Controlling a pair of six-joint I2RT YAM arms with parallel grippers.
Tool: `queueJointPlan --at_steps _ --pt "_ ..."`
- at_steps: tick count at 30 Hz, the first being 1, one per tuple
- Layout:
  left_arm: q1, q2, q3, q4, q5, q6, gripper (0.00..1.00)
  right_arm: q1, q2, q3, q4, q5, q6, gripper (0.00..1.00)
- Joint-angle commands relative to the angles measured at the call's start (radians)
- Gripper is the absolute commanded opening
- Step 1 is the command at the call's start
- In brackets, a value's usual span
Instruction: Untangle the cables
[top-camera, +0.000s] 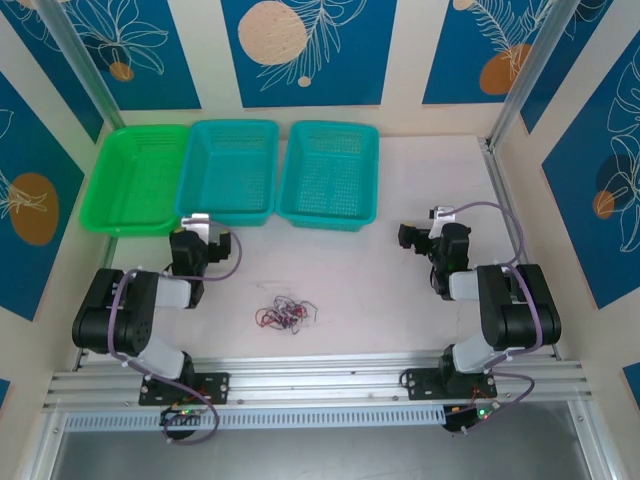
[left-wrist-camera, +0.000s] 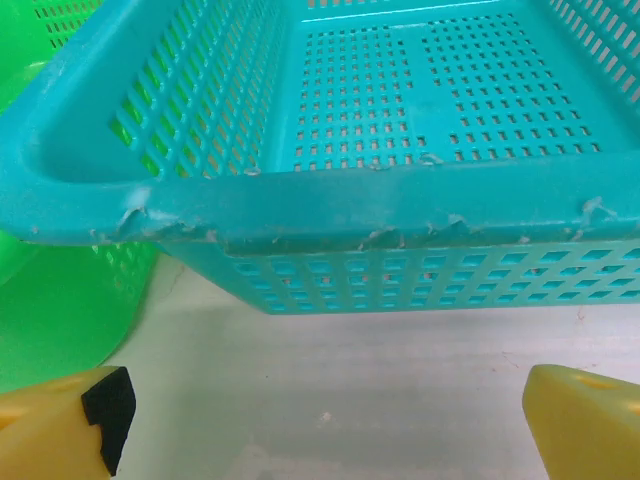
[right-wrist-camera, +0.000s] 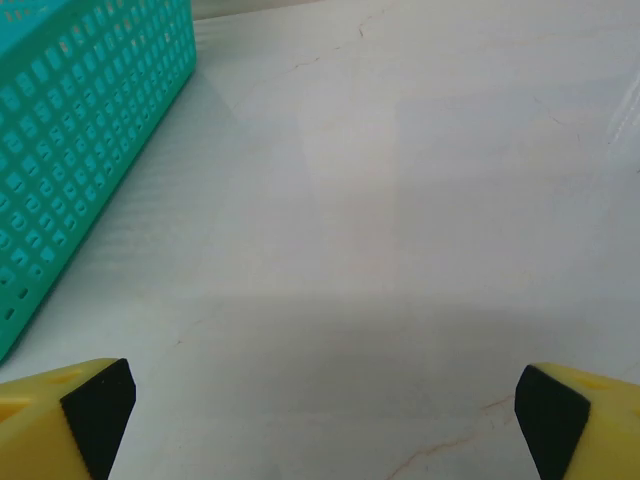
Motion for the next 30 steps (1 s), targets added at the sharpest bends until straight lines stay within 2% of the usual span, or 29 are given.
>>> queueJointPlan --at_steps 1,18,21,24,27,30 --pt "0.004 -0.009 0.003 0.033 0.018 -0.013 1.00 0.008 -0.010 0.018 0.023 -0.002 -0.020 0.99" --pt "0.005 -0.012 -0.002 0.041 0.019 -0.013 1.00 0.009 -0.029 0.021 0.006 0.015 -0.012 0.99" --pt "0.003 -0.041 -0.034 0.073 0.027 -0.008 1.00 0.014 -0.139 0.028 -0.111 0.119 0.031 0.99" --pt "0.003 -0.115 -0.063 0.063 -0.024 -0.026 1.00 0.008 -0.314 0.020 -0.275 0.200 0.119 0.99" --pt "0.002 -0.246 -0.052 -0.097 -0.078 -0.049 1.00 0.008 -0.533 0.003 -0.432 0.204 0.225 0.99" --pt "-0.002 -0.398 -0.043 -0.271 -0.099 -0.106 1.00 0.009 -0.762 0.051 -0.716 0.165 0.411 0.99"
